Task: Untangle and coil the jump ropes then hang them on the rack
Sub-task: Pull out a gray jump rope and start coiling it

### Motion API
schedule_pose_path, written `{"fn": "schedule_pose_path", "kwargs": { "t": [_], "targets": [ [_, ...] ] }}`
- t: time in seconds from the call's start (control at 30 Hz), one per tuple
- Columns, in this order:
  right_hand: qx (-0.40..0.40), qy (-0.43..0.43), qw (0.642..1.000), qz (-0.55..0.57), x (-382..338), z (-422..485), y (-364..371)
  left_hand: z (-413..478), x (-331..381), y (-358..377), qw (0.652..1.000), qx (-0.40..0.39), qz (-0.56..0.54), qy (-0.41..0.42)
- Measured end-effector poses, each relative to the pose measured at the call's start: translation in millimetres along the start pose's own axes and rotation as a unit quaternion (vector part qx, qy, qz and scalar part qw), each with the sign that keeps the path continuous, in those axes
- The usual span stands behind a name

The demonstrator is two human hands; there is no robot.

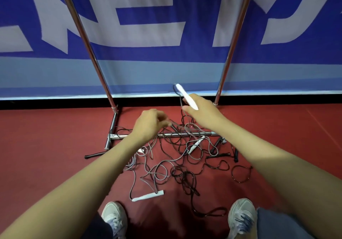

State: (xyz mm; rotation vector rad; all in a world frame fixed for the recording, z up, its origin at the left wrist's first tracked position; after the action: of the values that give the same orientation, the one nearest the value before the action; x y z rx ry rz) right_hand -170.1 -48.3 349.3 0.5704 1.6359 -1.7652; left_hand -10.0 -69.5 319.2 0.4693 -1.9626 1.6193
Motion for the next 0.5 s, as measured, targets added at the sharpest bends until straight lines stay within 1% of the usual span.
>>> {"fn": "schedule_pose_path", "kwargs": {
  "t": [0.03,0.07,0.1,0.13,0.17,0.2,0.23,0.27,0.3,0.33,0.37,0.4,0.43,0.47,0.5],
  "targets": [
    [-0.022,-0.007,1.000,0.010,-4.0,-0.4,7.5,-3.4,11.5,4.7,1.000,-0.003,0.008,0.027],
    [-0.054,-0.007,0.998,0.035,-5.8,-2.3,17.7,-7.4,20.8,4.1,0.999,0.002,-0.019,0.039],
    [-0.084,-0.001,0.993,0.082,-4.4,-4.5,28.3,-9.3,26.4,-1.3,0.997,0.017,-0.068,0.039],
    [-0.097,0.010,0.985,0.145,-3.9,-7.0,34.4,-9.2,29.0,-8.7,0.992,0.035,-0.117,0.031],
    [-0.092,0.022,0.974,0.208,-2.5,-8.0,35.9,-6.6,26.8,-12.2,0.986,0.036,-0.162,0.020],
    [-0.071,0.030,0.965,0.251,-2.2,-7.3,31.8,-4.3,23.8,-10.9,0.981,0.007,-0.196,0.009],
    [-0.042,0.032,0.961,0.271,-0.7,-4.8,24.1,-3.4,19.8,-1.8,0.976,-0.056,-0.209,0.000],
    [-0.017,0.032,0.959,0.280,-0.1,-2.8,14.5,-6.2,13.8,14.2,0.973,-0.137,-0.185,-0.006],
    [0.004,0.028,0.960,0.279,0.7,-0.5,4.5,-13.4,1.7,34.1,0.970,-0.212,-0.114,-0.017],
    [0.022,0.021,0.961,0.276,0.0,0.7,-7.0,-21.1,-17.8,54.4,0.964,-0.264,-0.012,-0.030],
    [0.040,0.018,0.960,0.276,1.9,2.0,-17.6,-23.8,-42.0,68.9,0.954,-0.282,0.088,-0.040],
    [0.054,0.018,0.960,0.273,3.9,2.2,-27.4,-22.4,-61.2,71.1,0.952,-0.261,0.150,-0.052],
    [0.064,0.022,0.964,0.257,8.4,2.7,-34.5,-15.8,-75.5,64.9,0.962,-0.214,0.154,-0.076],
    [0.061,0.026,0.974,0.219,11.5,2.3,-39.5,-8.0,-84.8,52.0,0.976,-0.155,0.103,-0.111],
    [0.039,0.030,0.989,0.142,14.4,2.3,-41.8,-1.5,-91.3,35.2,0.984,-0.092,0.015,-0.152]
  ]
}}
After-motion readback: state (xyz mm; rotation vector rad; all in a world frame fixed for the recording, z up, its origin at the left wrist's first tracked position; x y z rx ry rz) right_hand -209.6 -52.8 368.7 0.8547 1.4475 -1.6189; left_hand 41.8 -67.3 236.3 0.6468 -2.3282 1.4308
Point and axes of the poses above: each hand's wrist, its own z-axis towards the middle knuckle, its own y-axis out of the palm, x = y × z, the point moved 9 cm from there along z, towards the middle knuckle, and after that the axes turned 11 degrees about -y, right-handed, at the moved point
